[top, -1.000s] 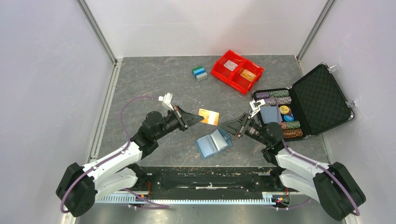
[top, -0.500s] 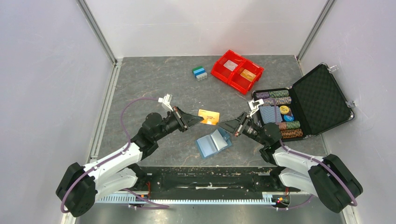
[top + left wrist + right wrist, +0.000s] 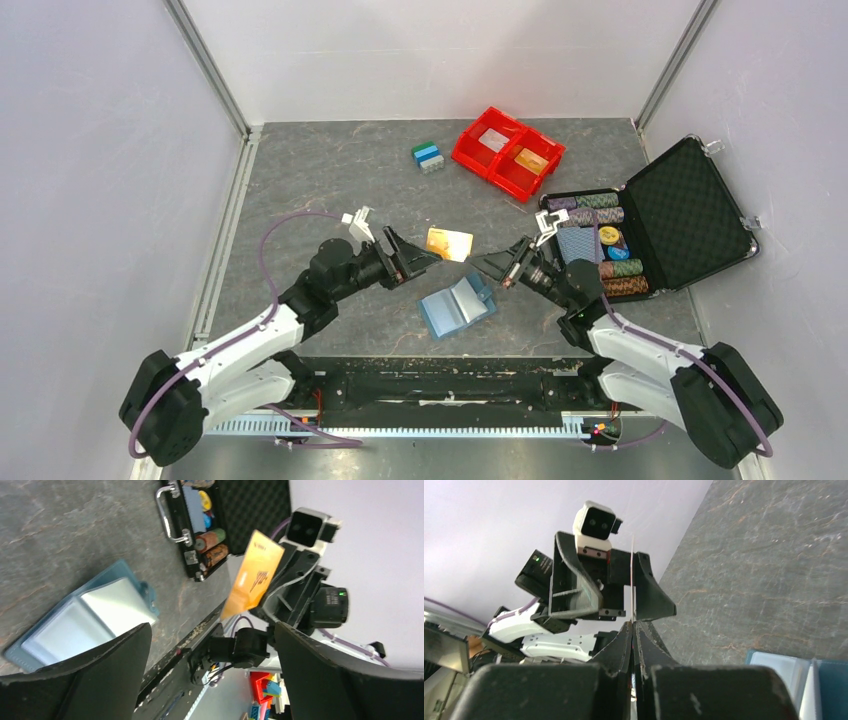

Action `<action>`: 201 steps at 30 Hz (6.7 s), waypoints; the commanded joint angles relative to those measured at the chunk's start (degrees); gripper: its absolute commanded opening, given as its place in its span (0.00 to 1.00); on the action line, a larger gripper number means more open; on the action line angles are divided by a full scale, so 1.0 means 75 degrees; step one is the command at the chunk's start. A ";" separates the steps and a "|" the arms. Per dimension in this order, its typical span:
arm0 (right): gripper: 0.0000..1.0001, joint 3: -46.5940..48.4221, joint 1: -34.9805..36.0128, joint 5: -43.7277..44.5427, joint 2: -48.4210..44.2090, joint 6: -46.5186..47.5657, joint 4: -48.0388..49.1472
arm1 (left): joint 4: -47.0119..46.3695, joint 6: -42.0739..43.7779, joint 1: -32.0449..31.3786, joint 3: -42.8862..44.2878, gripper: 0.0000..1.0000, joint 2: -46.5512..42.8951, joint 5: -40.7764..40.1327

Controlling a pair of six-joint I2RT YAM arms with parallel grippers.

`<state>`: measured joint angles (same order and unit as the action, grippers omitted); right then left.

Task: Take the credit cards out of the card holder
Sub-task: Place the credit card in the storage box, then remove the credit card from the card holder.

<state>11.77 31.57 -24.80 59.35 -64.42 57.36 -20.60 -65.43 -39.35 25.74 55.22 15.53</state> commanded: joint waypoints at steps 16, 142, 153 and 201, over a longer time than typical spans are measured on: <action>0.00 0.3462 -0.2452 0.1406 0.1184 0.2468 -0.4614 | 0.7176 0.5115 0.0032 0.3478 1.00 -0.0362 -0.1944; 0.43 0.2982 0.1157 0.3128 0.0661 0.4798 -0.7868 | 0.7130 0.4500 0.0044 0.2266 0.99 -0.1161 -0.2470; 0.67 0.3844 0.3487 0.5185 0.1825 0.5032 -0.8317 | 0.7697 0.5303 0.0044 0.2861 1.00 -0.1578 -0.3713; 0.42 0.3504 0.3967 0.4457 0.3445 0.4459 -0.7261 | 0.7550 0.4407 0.0044 0.2325 1.00 -0.2123 -0.3245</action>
<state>41.67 63.40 14.61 88.03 -28.08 -2.81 38.81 -29.10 -39.09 44.56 39.38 -11.94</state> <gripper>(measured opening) 0.431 0.996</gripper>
